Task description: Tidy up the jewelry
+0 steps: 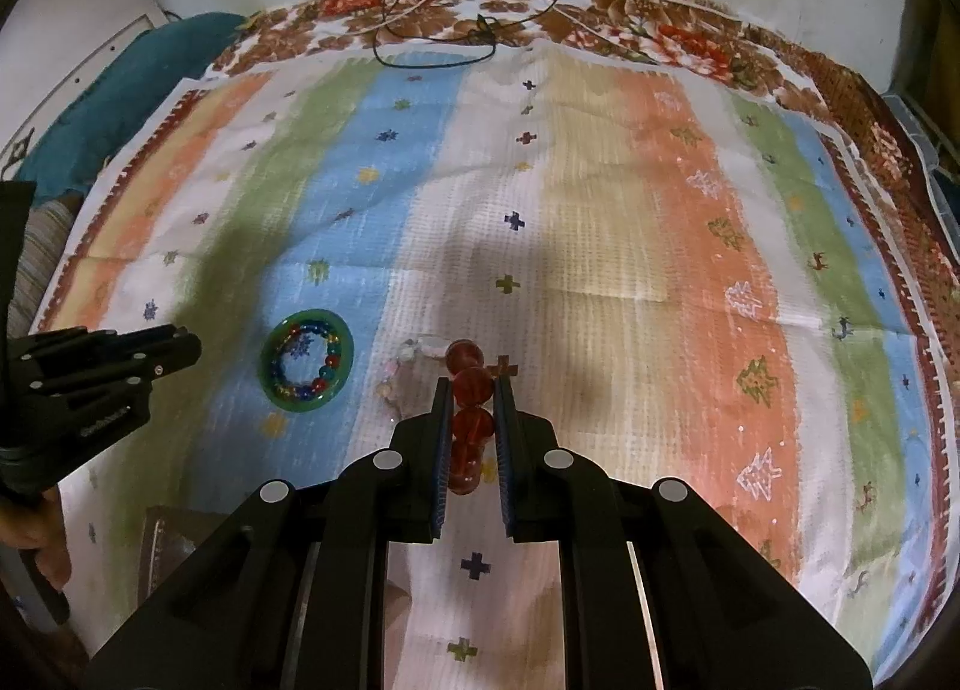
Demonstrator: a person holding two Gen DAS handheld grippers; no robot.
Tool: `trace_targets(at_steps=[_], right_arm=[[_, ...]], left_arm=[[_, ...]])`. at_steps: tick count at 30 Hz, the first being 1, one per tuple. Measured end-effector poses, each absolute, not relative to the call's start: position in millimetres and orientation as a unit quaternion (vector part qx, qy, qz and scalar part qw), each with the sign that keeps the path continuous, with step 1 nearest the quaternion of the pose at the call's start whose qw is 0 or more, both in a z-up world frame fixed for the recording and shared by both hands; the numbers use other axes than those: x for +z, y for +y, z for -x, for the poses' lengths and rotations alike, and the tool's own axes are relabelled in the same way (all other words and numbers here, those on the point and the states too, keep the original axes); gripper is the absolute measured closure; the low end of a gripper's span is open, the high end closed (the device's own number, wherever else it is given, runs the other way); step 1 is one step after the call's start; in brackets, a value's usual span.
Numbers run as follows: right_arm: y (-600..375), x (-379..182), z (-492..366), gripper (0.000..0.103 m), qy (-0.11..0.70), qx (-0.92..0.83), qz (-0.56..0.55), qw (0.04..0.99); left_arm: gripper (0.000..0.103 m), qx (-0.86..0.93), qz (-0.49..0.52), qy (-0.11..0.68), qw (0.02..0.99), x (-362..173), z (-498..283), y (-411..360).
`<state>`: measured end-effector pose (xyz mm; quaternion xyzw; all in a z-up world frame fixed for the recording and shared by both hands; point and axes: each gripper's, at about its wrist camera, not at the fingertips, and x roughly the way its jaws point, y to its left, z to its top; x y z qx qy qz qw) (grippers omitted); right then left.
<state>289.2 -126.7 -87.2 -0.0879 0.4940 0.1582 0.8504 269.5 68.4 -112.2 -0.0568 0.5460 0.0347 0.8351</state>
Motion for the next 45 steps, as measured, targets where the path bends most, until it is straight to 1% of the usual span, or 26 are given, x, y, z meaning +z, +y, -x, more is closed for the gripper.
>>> trace_targets(at_steps=[10,45], right_arm=[[-131,-82,-276,0.089,0.492,0.163,0.083,0.851],[-128,-32,-207,0.089,0.431,0.2,0.083,0.876]], left_arm=[[0.084,0.031,0.057,0.537,0.841,-100,-257,64],[0.084,-0.01,0.06,0.488,0.871,-43,-185,31]])
